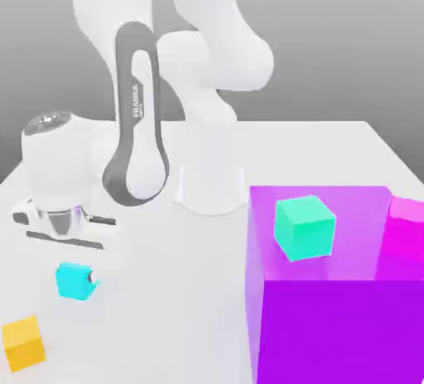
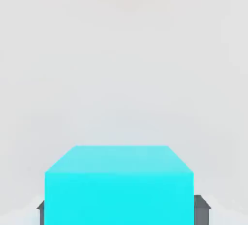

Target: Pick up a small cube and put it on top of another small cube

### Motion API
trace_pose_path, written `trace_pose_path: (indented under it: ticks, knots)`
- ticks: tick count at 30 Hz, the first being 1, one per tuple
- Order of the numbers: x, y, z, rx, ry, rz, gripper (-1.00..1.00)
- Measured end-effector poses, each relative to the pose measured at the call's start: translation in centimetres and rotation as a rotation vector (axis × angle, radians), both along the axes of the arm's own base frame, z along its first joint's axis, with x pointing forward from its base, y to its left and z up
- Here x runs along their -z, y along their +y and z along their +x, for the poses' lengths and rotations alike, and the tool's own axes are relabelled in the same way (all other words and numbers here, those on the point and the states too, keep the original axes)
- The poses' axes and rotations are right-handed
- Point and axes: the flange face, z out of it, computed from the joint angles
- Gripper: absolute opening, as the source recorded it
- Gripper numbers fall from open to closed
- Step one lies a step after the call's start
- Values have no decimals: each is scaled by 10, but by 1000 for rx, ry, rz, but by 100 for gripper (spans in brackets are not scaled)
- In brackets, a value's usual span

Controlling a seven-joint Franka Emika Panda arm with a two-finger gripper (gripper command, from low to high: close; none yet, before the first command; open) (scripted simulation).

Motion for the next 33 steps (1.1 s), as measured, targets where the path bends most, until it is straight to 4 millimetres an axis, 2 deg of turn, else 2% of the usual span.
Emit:
trace_pose_path:
  ticks: [2,8,9,14,17,20,23,26,29,31,33]
  knots:
    - [-1,0,0,0,-1,-1,-100]
    - [-53,0,1,-1,-2,0,-100]
    - [-59,4,6,-33,-3,-2,-100]
    - [-89,56,93,-451,21,-34,-100]
    - [-113,100,145,-707,44,-69,-100]
    - [-139,153,188,-952,71,-118,-100]
    - [-169,213,222,-1183,101,-181,-100]
    - [-203,276,246,-1402,131,-259,-100]
    - [-241,346,245,-1439,108,-274,-100]
    - [-267,390,232,-1393,75,-244,-100]
    - [-286,423,214,-1325,43,-192,-100]
